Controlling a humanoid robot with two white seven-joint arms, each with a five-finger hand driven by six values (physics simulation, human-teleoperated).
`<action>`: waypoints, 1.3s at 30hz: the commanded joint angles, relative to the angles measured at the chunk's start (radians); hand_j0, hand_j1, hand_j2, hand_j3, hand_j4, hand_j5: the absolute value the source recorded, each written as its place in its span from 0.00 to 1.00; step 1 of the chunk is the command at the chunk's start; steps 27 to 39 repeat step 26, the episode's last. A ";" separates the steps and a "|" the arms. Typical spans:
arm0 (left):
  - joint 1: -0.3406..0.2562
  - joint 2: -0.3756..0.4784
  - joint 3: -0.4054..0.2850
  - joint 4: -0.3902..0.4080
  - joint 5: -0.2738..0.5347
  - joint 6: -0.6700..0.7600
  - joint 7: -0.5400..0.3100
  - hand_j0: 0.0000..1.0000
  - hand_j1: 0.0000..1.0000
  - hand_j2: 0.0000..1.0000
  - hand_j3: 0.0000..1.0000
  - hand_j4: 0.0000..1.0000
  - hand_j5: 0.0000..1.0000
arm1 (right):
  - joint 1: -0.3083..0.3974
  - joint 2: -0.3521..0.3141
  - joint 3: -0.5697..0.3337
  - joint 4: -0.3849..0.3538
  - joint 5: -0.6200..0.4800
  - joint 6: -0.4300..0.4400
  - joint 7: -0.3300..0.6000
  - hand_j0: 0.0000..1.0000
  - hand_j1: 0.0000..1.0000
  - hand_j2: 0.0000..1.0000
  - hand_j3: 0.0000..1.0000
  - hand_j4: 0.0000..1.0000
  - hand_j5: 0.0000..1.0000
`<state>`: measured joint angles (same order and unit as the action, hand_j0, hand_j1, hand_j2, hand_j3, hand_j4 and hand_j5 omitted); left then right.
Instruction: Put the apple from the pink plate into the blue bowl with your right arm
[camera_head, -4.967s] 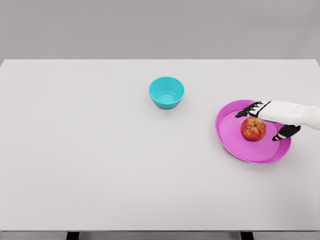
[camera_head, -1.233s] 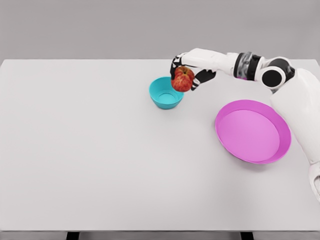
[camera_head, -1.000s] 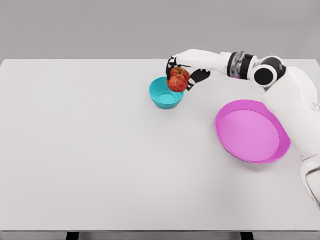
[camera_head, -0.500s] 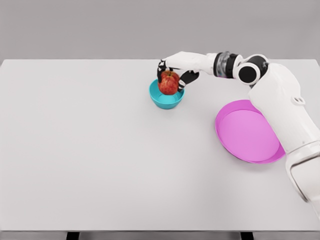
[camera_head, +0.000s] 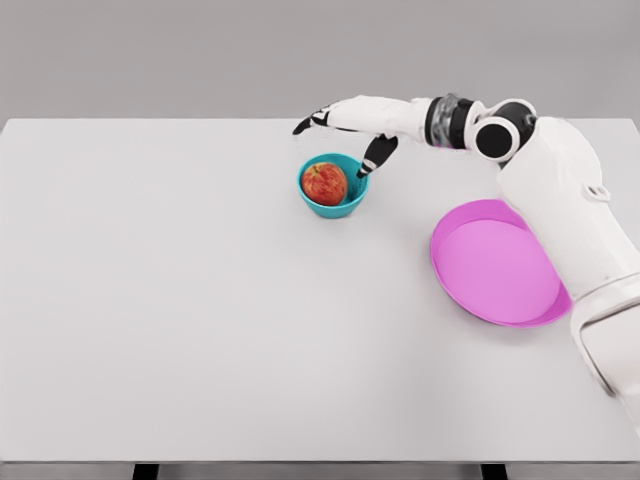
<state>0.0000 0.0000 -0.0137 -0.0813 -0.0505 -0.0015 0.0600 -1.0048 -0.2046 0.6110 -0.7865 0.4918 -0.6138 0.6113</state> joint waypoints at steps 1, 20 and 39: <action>0.000 0.000 0.000 0.000 0.000 0.000 0.000 1.00 1.00 1.00 1.00 1.00 1.00 | 0.002 -0.022 -0.010 -0.054 -0.013 0.003 0.000 1.00 1.00 1.00 1.00 1.00 1.00; 0.000 0.000 0.000 0.000 0.000 0.000 0.000 1.00 1.00 1.00 1.00 1.00 1.00 | 0.503 -0.296 -0.654 -0.375 -0.225 0.003 0.000 1.00 1.00 1.00 1.00 1.00 1.00; 0.000 0.000 0.001 0.000 0.008 -0.006 0.000 1.00 1.00 1.00 1.00 1.00 1.00 | 0.520 -0.289 -0.652 -0.376 -0.222 0.003 0.000 1.00 1.00 1.00 1.00 1.00 1.00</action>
